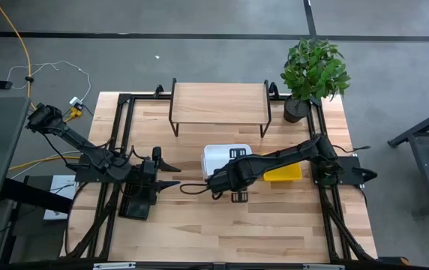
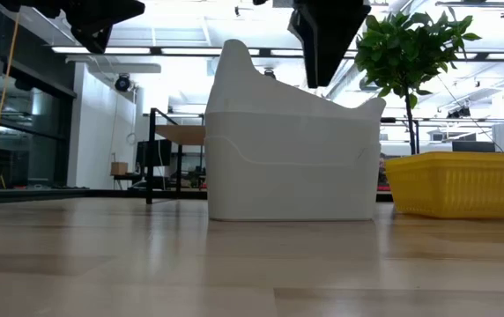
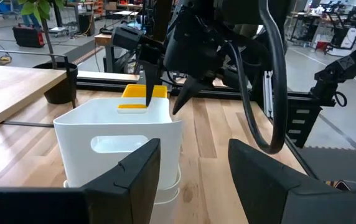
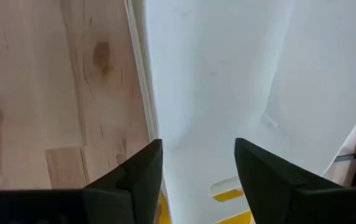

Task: Stack baskets on shelf by color
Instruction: Stack the white bin on top of the stacked white bins

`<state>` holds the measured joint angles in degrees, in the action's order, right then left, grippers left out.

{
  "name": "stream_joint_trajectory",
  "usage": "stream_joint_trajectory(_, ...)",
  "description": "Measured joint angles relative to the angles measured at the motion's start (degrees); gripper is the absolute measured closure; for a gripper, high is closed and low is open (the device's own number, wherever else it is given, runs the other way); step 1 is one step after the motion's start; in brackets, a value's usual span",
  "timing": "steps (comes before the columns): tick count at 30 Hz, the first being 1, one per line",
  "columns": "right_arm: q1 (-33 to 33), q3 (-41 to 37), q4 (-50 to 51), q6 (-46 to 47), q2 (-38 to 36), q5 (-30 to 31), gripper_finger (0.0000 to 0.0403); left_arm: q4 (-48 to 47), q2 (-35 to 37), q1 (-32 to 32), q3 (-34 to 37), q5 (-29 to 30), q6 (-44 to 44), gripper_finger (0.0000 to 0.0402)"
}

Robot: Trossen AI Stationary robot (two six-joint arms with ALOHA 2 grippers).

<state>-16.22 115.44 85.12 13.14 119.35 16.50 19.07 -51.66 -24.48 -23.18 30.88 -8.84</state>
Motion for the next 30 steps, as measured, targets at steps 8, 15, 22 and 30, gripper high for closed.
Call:
stream_joint_trajectory(8, -0.46, -0.08, 4.79, 1.15, -0.86, 4.26, 0.0215, -0.12, 0.01, 0.00, 0.00, -0.21, -0.12, 0.0225)
stream_joint_trajectory(15, 1.59, -0.04, 4.75, 7.88, -6.48, 6.63, 0.0215, -1.12, 0.02, -0.03, 0.02, -0.21, -0.64, 0.0225)
stream_joint_trajectory(22, 2.92, -9.59, 4.65, 21.91, -15.01, 10.94, 0.0215, -1.77, 0.02, -0.03, 0.01, -0.23, -1.49, 0.0225)
stream_joint_trajectory(30, 5.83, -35.02, -18.63, 32.97, -31.34, 9.23, 0.0215, -0.83, 0.02, 0.04, 0.01, 0.23, -0.15, 0.0225)
